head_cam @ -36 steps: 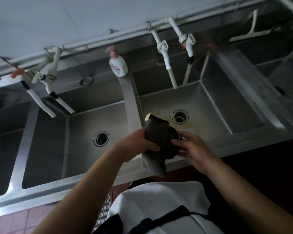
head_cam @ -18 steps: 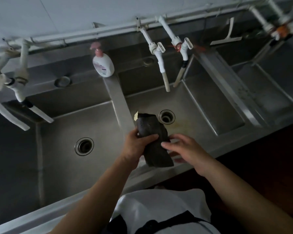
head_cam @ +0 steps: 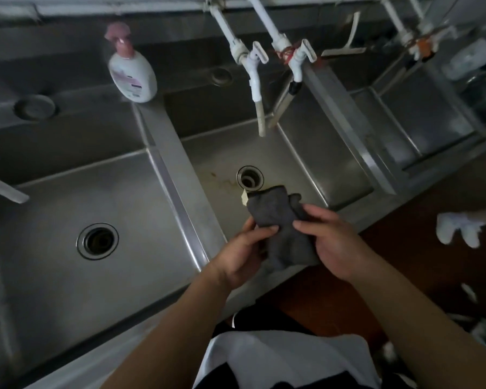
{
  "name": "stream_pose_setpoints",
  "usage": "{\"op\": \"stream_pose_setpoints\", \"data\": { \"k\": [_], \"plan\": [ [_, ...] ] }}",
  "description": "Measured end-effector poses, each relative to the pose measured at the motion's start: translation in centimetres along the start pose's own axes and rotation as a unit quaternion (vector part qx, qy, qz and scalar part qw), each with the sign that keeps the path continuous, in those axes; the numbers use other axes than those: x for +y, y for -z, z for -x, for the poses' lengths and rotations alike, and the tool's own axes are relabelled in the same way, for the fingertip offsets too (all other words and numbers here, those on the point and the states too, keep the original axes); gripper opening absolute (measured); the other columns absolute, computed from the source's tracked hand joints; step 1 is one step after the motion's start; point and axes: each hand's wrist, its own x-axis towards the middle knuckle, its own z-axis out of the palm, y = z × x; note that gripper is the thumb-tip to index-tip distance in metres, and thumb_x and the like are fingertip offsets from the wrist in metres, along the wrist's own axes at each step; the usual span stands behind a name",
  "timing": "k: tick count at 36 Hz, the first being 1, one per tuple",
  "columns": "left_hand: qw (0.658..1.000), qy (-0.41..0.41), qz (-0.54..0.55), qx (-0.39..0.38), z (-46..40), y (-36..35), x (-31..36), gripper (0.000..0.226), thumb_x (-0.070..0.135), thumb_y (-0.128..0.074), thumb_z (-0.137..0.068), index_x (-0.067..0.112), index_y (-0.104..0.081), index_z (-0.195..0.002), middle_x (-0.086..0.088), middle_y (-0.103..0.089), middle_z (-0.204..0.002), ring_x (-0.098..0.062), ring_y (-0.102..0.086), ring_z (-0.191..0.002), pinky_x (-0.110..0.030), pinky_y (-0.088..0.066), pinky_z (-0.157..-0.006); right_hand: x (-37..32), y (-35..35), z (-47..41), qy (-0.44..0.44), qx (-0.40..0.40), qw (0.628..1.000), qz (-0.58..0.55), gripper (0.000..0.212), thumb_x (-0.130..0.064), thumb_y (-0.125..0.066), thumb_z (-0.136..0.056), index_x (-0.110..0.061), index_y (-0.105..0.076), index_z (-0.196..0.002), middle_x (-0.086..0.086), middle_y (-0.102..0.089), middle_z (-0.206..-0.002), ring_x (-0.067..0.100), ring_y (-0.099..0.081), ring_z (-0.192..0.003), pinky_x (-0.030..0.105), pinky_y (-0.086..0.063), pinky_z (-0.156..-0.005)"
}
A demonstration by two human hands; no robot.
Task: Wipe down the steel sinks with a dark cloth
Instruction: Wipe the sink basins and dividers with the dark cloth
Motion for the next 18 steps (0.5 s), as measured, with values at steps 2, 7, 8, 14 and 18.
{"op": "stream_pose_setpoints", "data": {
  "k": [2,7,8,14,18],
  "plan": [
    [1.0,-0.015,0.013,-0.009,-0.1,-0.2,0.2,0.058,0.012,-0.063,-0.088,0.022,-0.046,-0.143,-0.009,-0.058,-0.139,-0.028,-0.055,-0.129,-0.043,-0.044,-0.106,-0.8,0.2,0.2,0.019,-0.03,0.999,-0.004,0.042,0.014,-0.051,-0.09,0.009,-0.052,-0.132,0.031,-0.056,-0.134,0.039,-0.053,-0.129,0.048,-0.038,-0.115],
    [0.999,-0.035,-0.009,0.0,-0.7,-0.5,1.8,0.062,0.014,-0.07,-0.088,0.034,-0.046,-0.141,-0.007,-0.065,-0.13,-0.029,-0.063,-0.118,-0.047,-0.053,-0.093,-1.4,0.9,-0.9,0.022,0.001,1.0,-0.007,0.033,0.007,-0.053,-0.093,-0.005,-0.064,-0.121,0.018,-0.069,-0.115,0.027,-0.068,-0.107,0.039,-0.055,-0.092],
    [0.998,-0.044,-0.03,0.023,-0.8,-0.7,2.0,0.064,0.012,-0.071,-0.087,0.036,-0.046,-0.14,-0.008,-0.068,-0.124,-0.03,-0.066,-0.112,-0.043,-0.056,-0.085,-1.0,1.0,-1.5,0.013,0.023,0.999,0.02,0.031,0.005,-0.055,-0.093,-0.011,-0.066,-0.117,0.015,-0.071,-0.11,0.025,-0.07,-0.099,0.038,-0.057,-0.083],
    [0.962,-0.098,-0.204,0.152,-1.5,-0.8,2.8,0.068,0.002,-0.067,-0.087,0.04,-0.046,-0.14,-0.008,-0.067,-0.121,-0.027,-0.066,-0.109,-0.047,-0.056,-0.093,1.1,1.1,-5.4,-0.05,0.017,0.989,0.137,0.057,-0.029,-0.078,-0.074,-0.028,-0.056,-0.127,0.004,-0.064,-0.118,0.022,-0.061,-0.108,0.041,-0.048,-0.082],
    [0.988,-0.079,-0.121,0.053,-0.7,-0.8,4.5,0.053,-0.001,-0.06,-0.091,0.022,-0.054,-0.138,-0.019,-0.061,-0.131,-0.036,-0.06,-0.12,-0.047,-0.052,-0.098,0.5,2.3,-7.7,-0.194,-0.264,0.943,-0.05,0.071,-0.05,-0.082,-0.073,-0.018,-0.062,-0.133,0.012,-0.06,-0.138,0.031,-0.056,-0.129,0.048,-0.049,-0.101]
  ]
}}
